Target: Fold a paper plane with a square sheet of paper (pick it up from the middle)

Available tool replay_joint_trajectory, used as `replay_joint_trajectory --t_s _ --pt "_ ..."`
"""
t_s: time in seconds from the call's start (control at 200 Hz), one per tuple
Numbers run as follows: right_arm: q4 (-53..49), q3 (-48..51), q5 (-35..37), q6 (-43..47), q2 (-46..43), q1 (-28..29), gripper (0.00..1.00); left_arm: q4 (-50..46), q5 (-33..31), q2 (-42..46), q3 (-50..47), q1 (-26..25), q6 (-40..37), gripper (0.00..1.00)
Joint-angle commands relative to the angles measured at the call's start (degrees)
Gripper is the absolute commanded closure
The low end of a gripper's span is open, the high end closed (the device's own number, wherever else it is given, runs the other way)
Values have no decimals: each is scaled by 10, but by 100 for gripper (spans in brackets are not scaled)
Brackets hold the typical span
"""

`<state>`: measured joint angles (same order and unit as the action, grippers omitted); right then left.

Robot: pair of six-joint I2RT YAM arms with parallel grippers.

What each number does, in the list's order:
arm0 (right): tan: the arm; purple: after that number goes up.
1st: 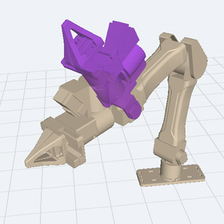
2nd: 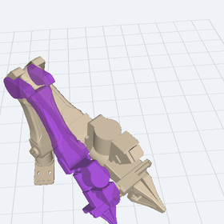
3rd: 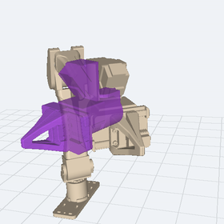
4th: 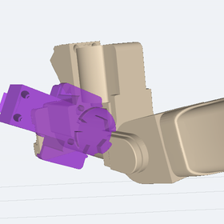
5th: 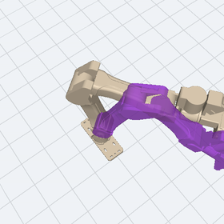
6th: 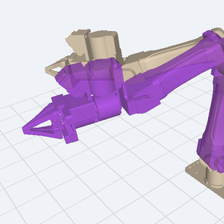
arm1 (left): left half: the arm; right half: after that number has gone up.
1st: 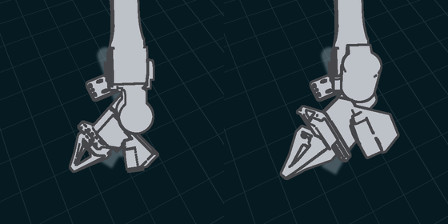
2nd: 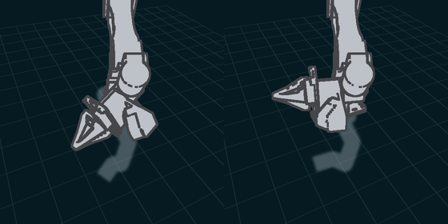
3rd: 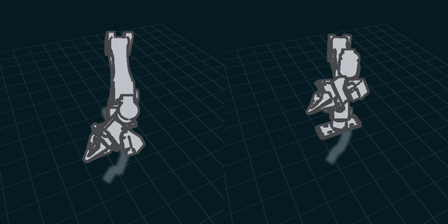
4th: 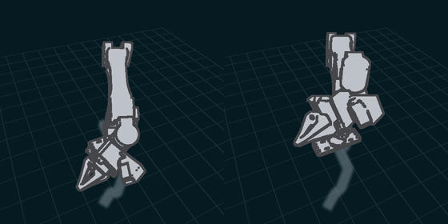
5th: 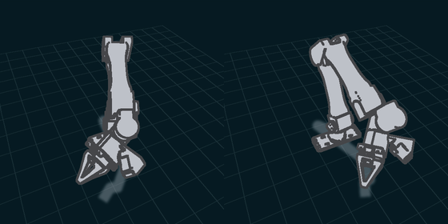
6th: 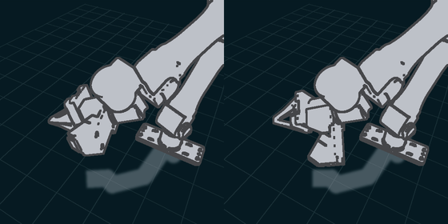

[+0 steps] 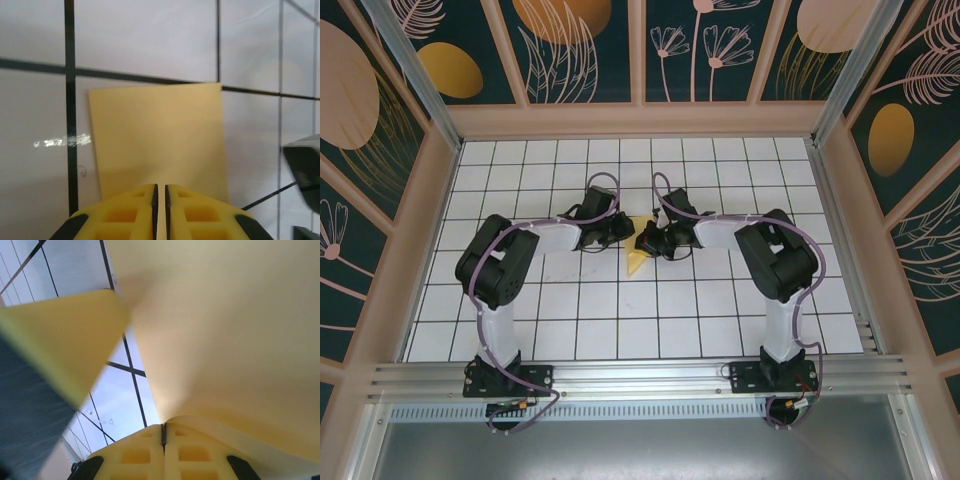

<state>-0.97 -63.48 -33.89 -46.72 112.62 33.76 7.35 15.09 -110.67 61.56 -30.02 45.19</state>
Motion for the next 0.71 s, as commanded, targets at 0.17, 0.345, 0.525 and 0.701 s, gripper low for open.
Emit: replay_joint_trajectory --t_s 0.17,0.345,0.525,0.701 --pt "-12 -19 10 27 17 1 100 7 -32 13 4 -2 0 86" --pt "-9 -22 7 38 23 1 100 -9 -22 -17 19 -2 -3 87" --pt "-14 -26 8 57 28 2 100 -34 -22 -42 35 -2 -11 88" --pt "-20 -34 0 75 36 3 100 -46 -22 -52 39 -2 -15 89"
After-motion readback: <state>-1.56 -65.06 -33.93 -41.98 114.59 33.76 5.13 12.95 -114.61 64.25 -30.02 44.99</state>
